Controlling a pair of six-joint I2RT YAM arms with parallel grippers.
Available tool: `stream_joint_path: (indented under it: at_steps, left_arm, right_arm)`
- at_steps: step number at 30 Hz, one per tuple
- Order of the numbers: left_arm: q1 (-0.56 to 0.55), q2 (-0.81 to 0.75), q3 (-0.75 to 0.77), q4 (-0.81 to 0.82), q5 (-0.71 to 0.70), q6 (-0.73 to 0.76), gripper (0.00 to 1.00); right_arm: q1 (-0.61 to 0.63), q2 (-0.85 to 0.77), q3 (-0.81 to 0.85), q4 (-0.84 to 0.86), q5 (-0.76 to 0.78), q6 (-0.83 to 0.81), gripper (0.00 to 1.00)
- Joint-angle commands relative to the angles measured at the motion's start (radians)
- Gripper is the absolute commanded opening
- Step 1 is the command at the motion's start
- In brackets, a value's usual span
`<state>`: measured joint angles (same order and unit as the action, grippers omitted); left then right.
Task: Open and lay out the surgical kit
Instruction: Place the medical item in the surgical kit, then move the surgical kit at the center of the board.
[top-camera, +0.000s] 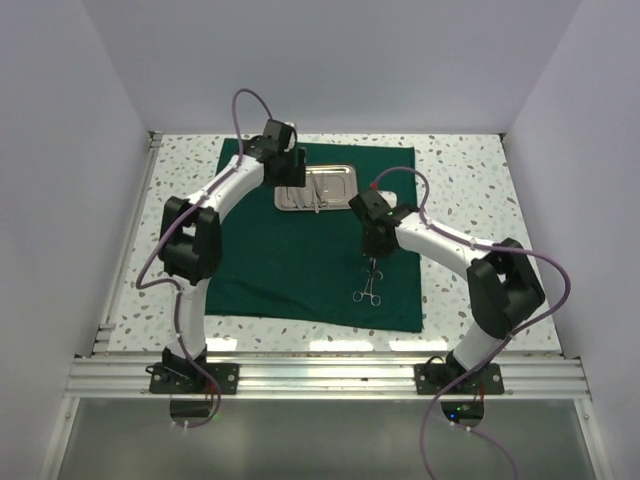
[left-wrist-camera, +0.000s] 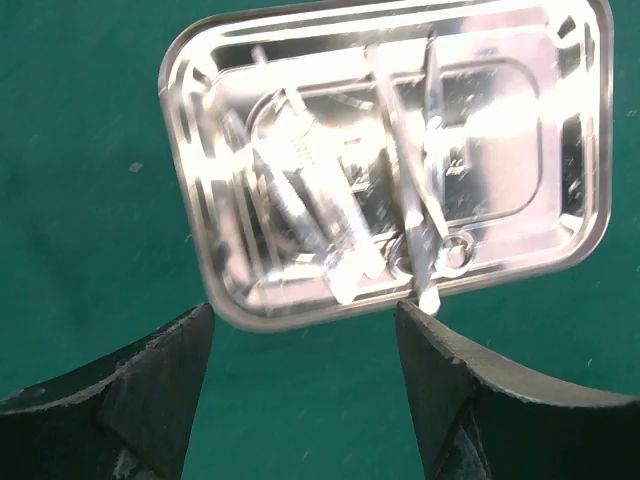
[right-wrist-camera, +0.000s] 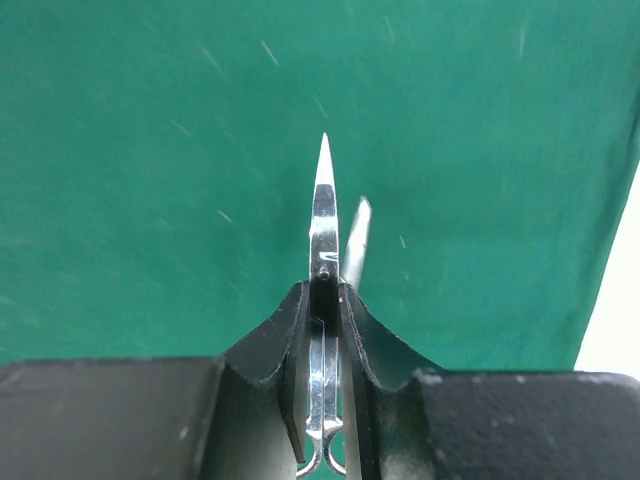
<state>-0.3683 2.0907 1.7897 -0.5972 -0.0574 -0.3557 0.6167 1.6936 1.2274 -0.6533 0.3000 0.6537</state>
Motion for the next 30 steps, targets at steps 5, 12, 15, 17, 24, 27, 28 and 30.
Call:
stream_joint_path:
  at_steps: [5,12,15,17,24,27,28,30]
  left_arm:
    - [-0.020,0.135,0.197,-0.035,-0.045,-0.052,0.78]
    - [-0.081,0.184,0.246,-0.079,-0.081,-0.049,0.77]
    - [-0.122,0.195,0.249,-0.075,-0.108,-0.049,0.78]
    - [-0.136,0.212,0.252,-0.072,-0.111,-0.055,0.77]
    - [-0.164,0.209,0.243,-0.090,-0.150,-0.075,0.75]
    - [-0.162,0.112,0.149,-0.050,-0.188,-0.057,0.76]
    - [-0.159,0.088,0.131,-0.041,-0.196,-0.046,0.77]
    - [-0.138,0.026,0.114,-0.052,-0.219,-0.028,0.78]
  right_arm:
    - [0.015,-0.155,-0.235,0.049,-0.079,0.135,0.00]
    - [0.015,-0.126,-0.258,0.117,-0.130,0.034,0.43]
    - [0.015,-0.133,-0.201,0.077,-0.102,-0.002,0.59]
    - [0.015,-0.178,-0.178,0.041,-0.088,-0.012,0.60]
    - [0.015,-0.359,-0.151,-0.014,-0.088,-0.115,0.56]
    - [0.017,-0.406,-0.167,0.112,-0.295,-0.169,0.35]
    - [0.017,-0.404,-0.175,0.151,-0.440,-0.172,0.28]
    - [0.029,-0.338,-0.164,0.213,-0.537,-0.166,0.26]
